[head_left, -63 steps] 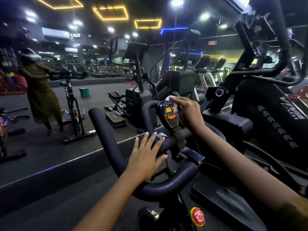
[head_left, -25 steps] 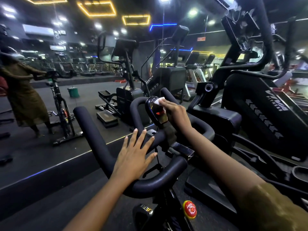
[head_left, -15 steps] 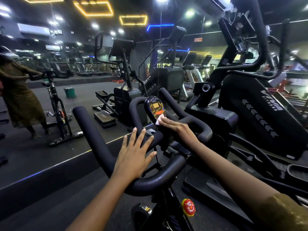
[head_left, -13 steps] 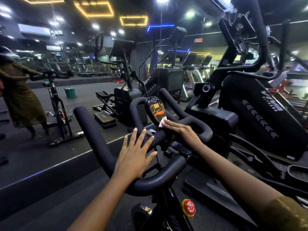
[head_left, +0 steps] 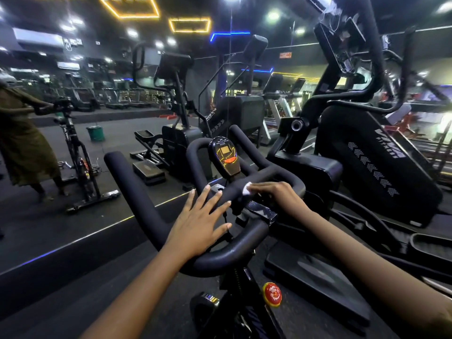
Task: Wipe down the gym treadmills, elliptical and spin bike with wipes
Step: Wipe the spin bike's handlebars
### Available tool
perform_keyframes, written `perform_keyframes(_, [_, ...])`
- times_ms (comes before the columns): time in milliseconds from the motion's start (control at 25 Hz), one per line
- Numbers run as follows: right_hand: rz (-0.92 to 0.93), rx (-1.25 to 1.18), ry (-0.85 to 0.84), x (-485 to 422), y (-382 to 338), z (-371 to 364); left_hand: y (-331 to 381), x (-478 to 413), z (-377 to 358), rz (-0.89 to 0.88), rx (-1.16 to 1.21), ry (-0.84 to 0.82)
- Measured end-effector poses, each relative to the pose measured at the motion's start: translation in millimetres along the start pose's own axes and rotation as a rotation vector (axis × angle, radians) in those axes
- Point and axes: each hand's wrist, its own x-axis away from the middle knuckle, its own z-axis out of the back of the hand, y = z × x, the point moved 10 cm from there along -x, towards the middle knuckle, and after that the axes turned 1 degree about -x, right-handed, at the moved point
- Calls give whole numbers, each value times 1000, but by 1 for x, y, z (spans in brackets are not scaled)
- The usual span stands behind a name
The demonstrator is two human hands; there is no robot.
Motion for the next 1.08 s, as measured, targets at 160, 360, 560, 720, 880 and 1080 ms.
perform_keyframes(160, [75, -49, -198, 23, -10, -30, 4, -1, -4, -44, -19, -42])
perform_keyframes(360, [35, -54, -262, 8, -5, -30, 4, -1, -4, -35, -35, -60])
perform_keyframes(560, [-105, -84, -200, 49, 16, -18, 4, 0, -2, -29, -31, -46])
perform_keyframes(720, [-174, -162, -132, 68, 19, 3, 4, -1, -3, -28, -26, -45])
perform_keyframes(880, [-104, -30, -197, 27, 0, -24, 3, -1, -5, -31, -27, -49])
perform_keyframes(1080, [-31, -35, -257, 24, -2, -35, 3, -1, -5, -29, -25, -44])
